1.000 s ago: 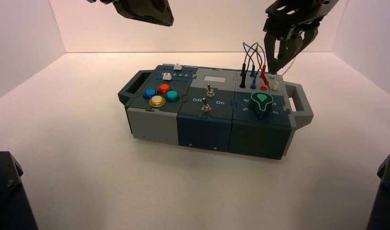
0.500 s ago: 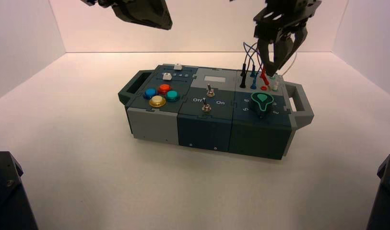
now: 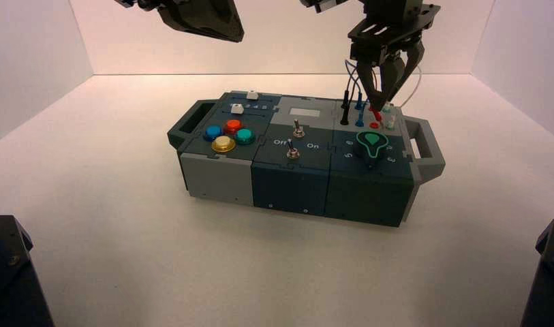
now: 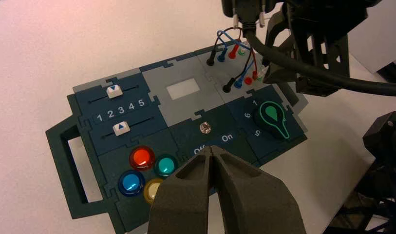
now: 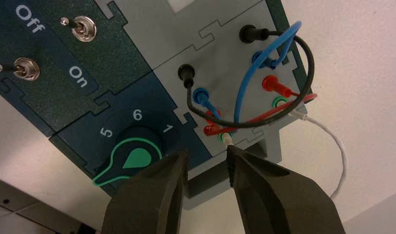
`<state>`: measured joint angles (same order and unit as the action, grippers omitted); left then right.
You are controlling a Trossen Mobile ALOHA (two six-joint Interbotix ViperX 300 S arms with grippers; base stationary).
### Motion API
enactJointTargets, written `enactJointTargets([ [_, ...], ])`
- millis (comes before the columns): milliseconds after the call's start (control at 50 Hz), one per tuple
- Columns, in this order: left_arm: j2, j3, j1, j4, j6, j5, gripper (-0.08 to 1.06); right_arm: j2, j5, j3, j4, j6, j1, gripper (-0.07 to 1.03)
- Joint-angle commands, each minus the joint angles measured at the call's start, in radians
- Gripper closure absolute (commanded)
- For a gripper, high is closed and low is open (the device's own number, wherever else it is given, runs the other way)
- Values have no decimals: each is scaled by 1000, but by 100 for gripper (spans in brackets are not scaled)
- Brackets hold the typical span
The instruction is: Insert the red wire.
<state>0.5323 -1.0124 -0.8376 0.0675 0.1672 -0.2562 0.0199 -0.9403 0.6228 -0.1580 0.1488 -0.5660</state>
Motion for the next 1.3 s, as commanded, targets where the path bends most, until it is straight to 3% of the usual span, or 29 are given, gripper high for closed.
enactJointTargets([
  [20, 9, 17, -3, -5, -2, 6, 101, -5, -3, -34, -3, 6, -5, 52],
  [1300, 12, 17, -3, -11, -2, 8, 101, -114, -15, -104, -31, 5, -3, 56],
])
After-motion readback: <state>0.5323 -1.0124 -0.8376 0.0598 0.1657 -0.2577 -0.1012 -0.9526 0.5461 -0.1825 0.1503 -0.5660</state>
